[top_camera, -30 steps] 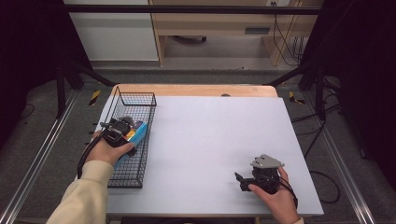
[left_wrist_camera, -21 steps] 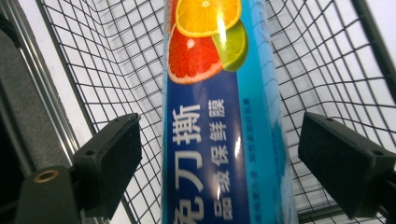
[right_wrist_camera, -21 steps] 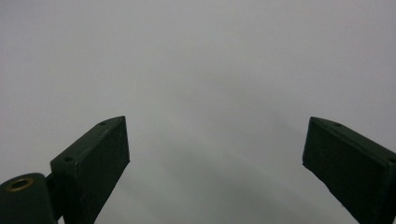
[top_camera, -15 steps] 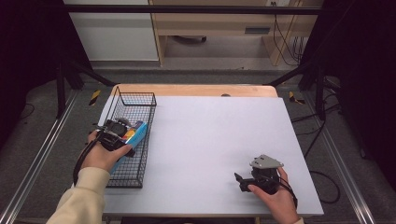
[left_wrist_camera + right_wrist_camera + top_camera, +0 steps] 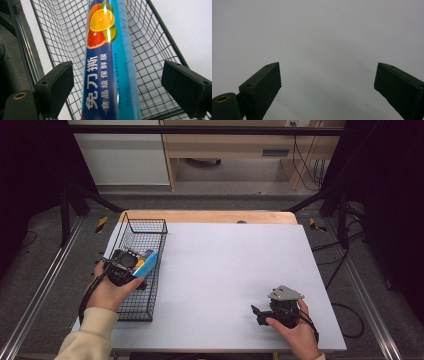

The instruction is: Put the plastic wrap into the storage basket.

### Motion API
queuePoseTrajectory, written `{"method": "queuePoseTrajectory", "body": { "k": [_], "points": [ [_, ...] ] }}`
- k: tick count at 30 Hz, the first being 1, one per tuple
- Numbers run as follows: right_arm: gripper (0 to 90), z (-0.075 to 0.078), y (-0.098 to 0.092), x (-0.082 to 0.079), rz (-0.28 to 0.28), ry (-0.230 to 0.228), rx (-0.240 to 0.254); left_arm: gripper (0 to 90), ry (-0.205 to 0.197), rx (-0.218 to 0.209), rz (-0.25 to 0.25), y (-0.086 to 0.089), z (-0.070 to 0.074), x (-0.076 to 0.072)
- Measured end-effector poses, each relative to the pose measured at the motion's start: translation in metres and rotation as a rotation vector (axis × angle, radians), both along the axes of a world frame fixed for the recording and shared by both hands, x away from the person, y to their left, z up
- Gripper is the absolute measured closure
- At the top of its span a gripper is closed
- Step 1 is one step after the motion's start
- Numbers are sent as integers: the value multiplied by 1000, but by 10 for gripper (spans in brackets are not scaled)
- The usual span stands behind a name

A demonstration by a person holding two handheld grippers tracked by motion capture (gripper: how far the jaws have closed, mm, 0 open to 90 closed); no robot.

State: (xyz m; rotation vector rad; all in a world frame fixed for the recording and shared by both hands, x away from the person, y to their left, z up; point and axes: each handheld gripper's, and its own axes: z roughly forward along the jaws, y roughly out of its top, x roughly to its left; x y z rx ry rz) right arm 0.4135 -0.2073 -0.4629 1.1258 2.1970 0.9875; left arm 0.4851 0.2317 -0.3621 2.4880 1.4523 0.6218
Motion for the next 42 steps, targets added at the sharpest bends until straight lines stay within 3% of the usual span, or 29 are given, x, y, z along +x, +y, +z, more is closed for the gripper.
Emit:
{"method": "queuePoseTrajectory", "body": {
  "k": [12, 13, 14, 23, 25, 29, 30, 36, 42],
  "points": [
    [48, 1, -1, 0, -20, 3, 15, 65, -112, -37, -66, -21, 19, -11],
    [48, 2, -1, 0, -17, -3, 21, 64, -115, -74, -82, -25, 19, -12],
    [47, 3, -2, 0, -15, -11, 22, 62, -146, -72, -104, -31, 23, -16],
    [45, 4, -2, -1, -8, -32, 19, 56, -219, -107, -200, -65, 29, -31],
    [45, 4, -2, -1, -10, -33, 24, 56, -262, -122, -230, -75, 31, -36],
    [45, 5, -3, -1, -6, -45, 21, 59, -290, -144, -254, -84, 33, -40],
    [46, 5, -2, -2, -5, -51, 21, 62, -328, -154, -264, -89, 35, -42],
    [45, 5, -3, -2, -8, -52, 21, 62, -339, -170, -293, -99, 37, -47],
    [47, 5, -3, -2, -8, -59, 18, 58, -325, -175, -330, -111, 29, -50]
  ]
}}
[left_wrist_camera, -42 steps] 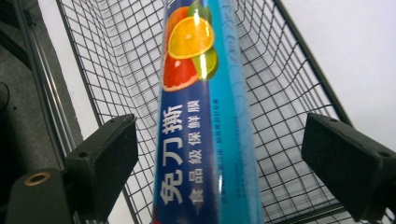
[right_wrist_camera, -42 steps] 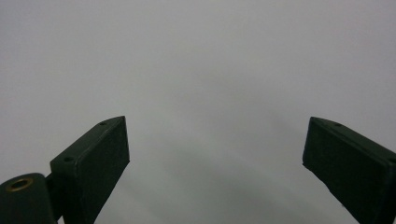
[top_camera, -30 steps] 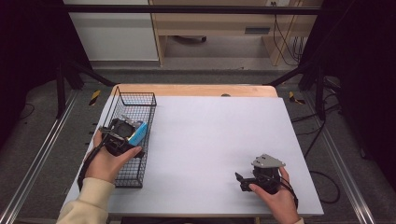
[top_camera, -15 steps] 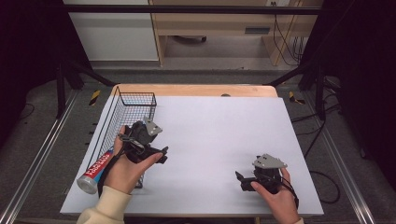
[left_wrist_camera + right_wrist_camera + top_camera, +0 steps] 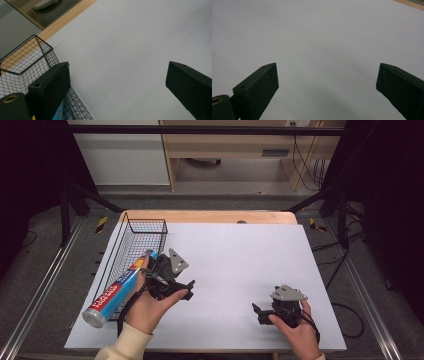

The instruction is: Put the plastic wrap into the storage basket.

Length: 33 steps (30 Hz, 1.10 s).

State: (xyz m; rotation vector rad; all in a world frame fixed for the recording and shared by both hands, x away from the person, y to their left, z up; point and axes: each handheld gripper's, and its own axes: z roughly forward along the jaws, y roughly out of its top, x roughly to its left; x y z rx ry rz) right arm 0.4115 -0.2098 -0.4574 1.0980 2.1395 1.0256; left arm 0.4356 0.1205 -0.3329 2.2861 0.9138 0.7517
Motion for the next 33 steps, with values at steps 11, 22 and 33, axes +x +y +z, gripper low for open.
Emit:
{"method": "queuePoseTrajectory", "body": {
  "k": [11, 22, 33],
  "points": [
    [49, 1, 0, 0, -2, -15, -1, 59, 6, -15, -54, -20, -17, -1],
    [49, 1, -1, -1, -4, -15, -4, 65, 9, -31, -96, -37, -37, 0],
    [50, 1, -2, 0, -7, -16, -8, 65, 30, -42, -110, -42, -59, 3]
  ]
}}
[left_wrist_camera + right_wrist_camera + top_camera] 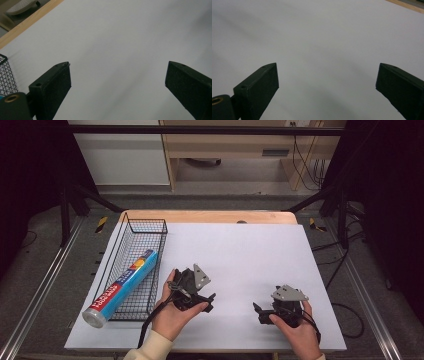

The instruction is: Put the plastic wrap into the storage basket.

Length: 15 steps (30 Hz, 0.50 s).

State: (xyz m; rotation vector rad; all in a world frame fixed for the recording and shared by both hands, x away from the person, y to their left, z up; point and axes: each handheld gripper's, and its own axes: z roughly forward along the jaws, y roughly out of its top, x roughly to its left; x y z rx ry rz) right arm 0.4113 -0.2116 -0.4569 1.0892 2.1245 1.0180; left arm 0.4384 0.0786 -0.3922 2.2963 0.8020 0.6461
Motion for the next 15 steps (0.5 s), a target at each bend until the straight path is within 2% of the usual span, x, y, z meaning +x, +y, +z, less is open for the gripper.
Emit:
{"method": "queuePoseTrajectory", "body": {
  "k": [15],
  "points": [
    [51, 0, 0, 0, -2, 4, 2, 65, 16, -21, 18, 4, -22, 8]
  ]
}}
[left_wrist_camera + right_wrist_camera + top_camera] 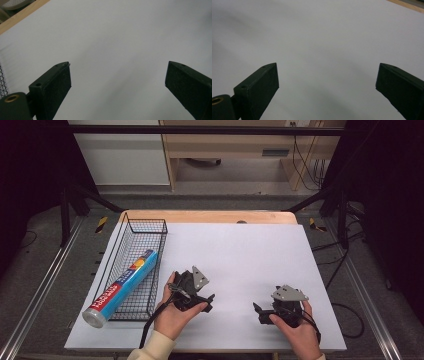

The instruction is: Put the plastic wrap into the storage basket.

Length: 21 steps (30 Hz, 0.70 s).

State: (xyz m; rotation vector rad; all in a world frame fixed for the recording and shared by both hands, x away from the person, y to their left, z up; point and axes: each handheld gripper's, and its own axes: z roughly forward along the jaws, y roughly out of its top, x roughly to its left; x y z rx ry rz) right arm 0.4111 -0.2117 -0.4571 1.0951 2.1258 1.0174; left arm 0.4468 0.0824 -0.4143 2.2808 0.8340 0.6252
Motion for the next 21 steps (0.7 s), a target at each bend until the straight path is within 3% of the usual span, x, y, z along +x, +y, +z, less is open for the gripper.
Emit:
{"method": "queuePoseTrajectory", "body": {
  "k": [12, 21],
  "points": [
    [51, 0, 0, 0, 1, 0, 0, 67, 1, -21, 5, 3, -18, 4],
    [49, 0, 0, 0, 6, 6, -3, 74, -39, -37, 21, 13, -29, 6]
  ]
}}
